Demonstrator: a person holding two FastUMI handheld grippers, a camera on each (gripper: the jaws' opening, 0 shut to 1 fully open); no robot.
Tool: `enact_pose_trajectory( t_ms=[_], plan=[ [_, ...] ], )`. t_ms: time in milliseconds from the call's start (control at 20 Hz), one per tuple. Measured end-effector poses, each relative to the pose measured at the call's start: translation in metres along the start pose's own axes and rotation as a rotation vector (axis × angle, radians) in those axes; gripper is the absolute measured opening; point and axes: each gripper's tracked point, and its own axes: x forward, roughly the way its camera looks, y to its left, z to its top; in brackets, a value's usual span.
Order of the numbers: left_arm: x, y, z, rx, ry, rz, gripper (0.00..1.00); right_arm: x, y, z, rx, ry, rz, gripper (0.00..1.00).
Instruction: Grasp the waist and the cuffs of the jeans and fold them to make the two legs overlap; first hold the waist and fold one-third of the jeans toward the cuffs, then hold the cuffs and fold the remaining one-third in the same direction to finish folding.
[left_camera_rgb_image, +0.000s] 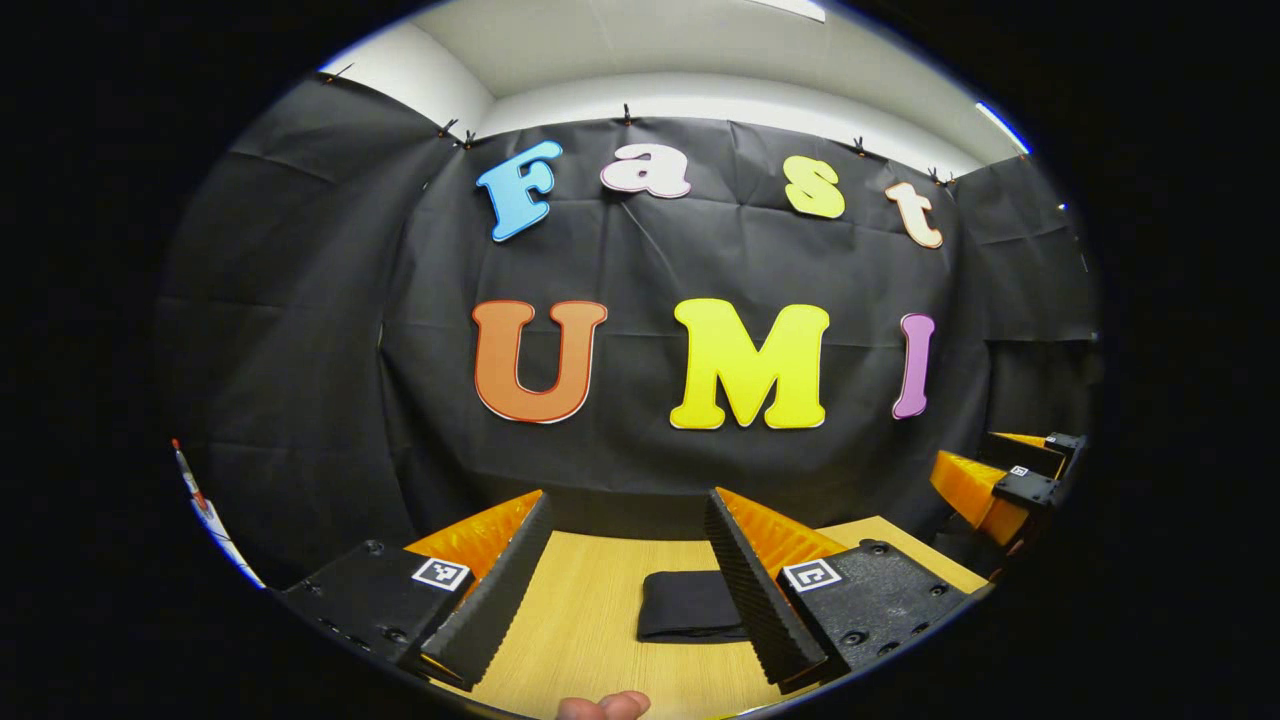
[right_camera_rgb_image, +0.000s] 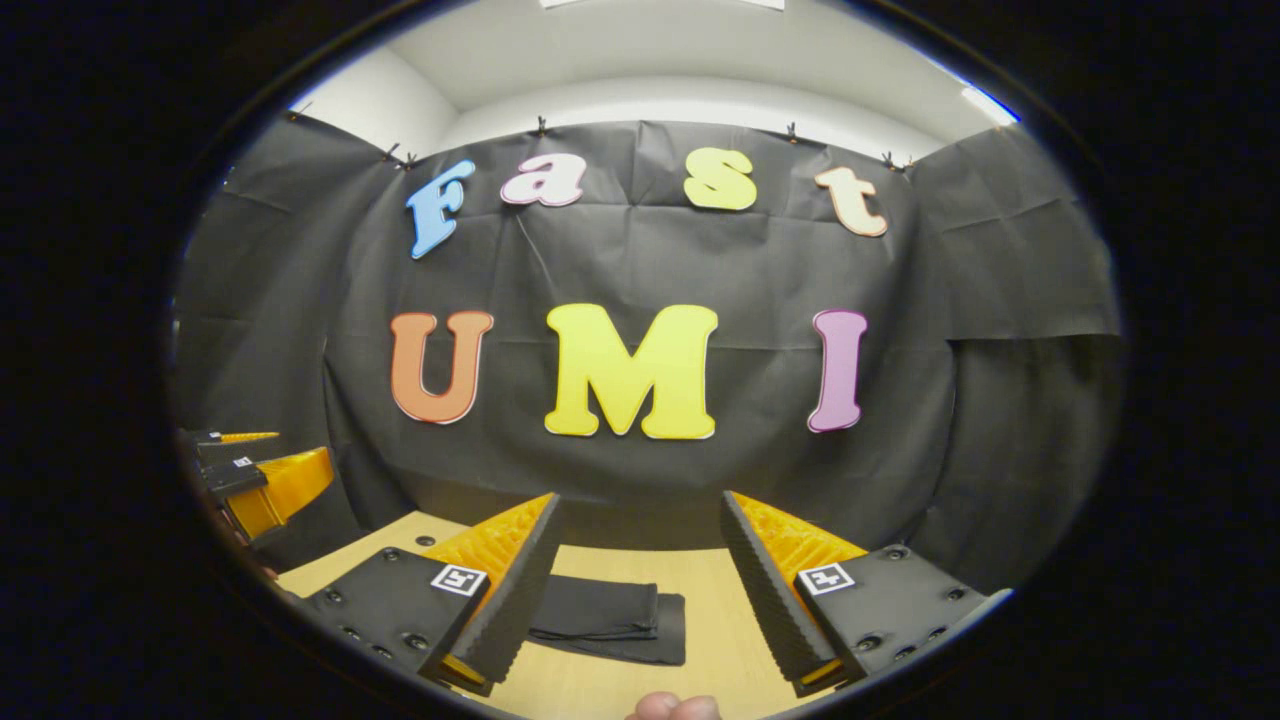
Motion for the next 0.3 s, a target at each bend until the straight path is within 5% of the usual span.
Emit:
enact_pose_trajectory(
  t_ms=[300],
  plan=[
    [0.0047,-0.0031,-0.0025,-0.003,0.005,-0.012,1.0,0.0059,0.0012,-0.0004,0.0,-0.002,-0.003,0.96]
  ],
)
